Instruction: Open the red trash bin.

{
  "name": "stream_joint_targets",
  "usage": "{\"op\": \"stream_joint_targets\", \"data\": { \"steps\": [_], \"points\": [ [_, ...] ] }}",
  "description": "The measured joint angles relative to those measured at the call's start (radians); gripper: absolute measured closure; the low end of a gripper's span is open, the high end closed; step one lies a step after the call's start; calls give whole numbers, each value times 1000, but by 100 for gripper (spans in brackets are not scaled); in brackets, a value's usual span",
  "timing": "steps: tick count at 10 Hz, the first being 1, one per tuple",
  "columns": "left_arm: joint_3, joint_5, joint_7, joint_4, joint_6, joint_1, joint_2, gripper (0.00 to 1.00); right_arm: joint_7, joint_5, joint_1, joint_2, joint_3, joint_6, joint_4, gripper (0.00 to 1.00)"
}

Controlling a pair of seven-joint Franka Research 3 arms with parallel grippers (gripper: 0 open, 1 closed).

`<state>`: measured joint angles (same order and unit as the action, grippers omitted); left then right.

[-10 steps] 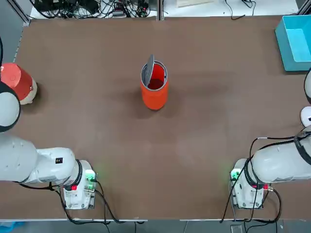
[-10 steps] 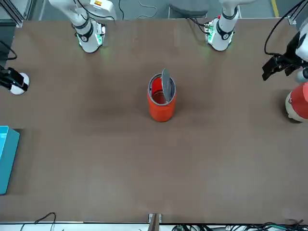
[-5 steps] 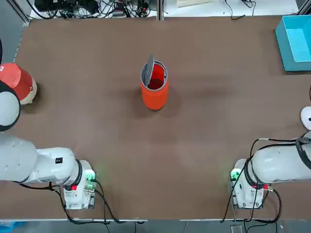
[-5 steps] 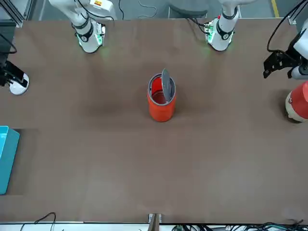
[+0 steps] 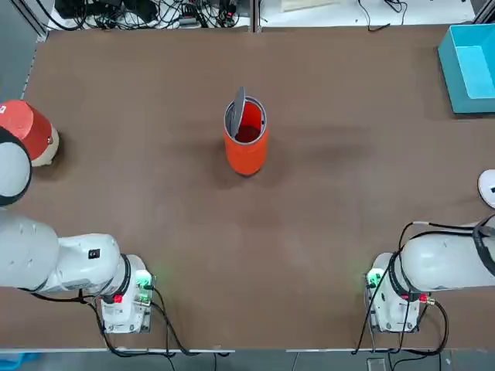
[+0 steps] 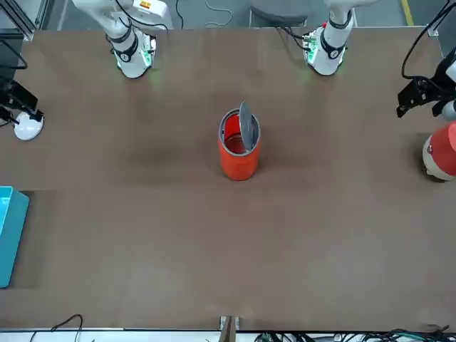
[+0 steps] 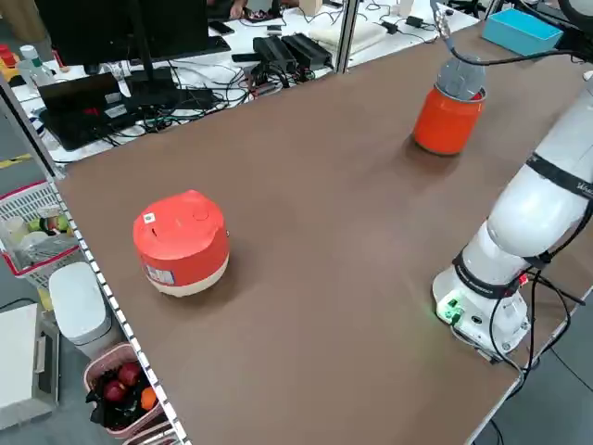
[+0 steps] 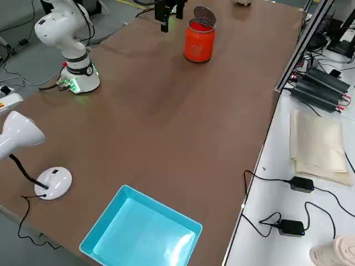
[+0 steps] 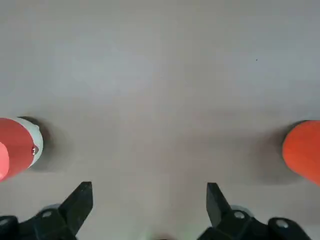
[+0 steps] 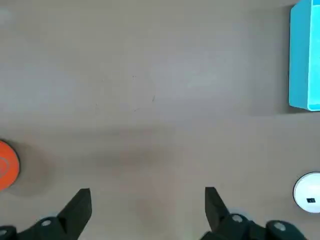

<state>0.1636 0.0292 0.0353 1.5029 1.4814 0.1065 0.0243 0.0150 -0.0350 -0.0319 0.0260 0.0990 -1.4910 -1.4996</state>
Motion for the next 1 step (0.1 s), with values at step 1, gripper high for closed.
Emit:
{"op": "stream_joint_targets", "data": {
  "steps": [1],
  "points": [
    [0,-2,0,0,0,-1,0,0,0,0,0,0,0,-4,-5,0]
  ]
}}
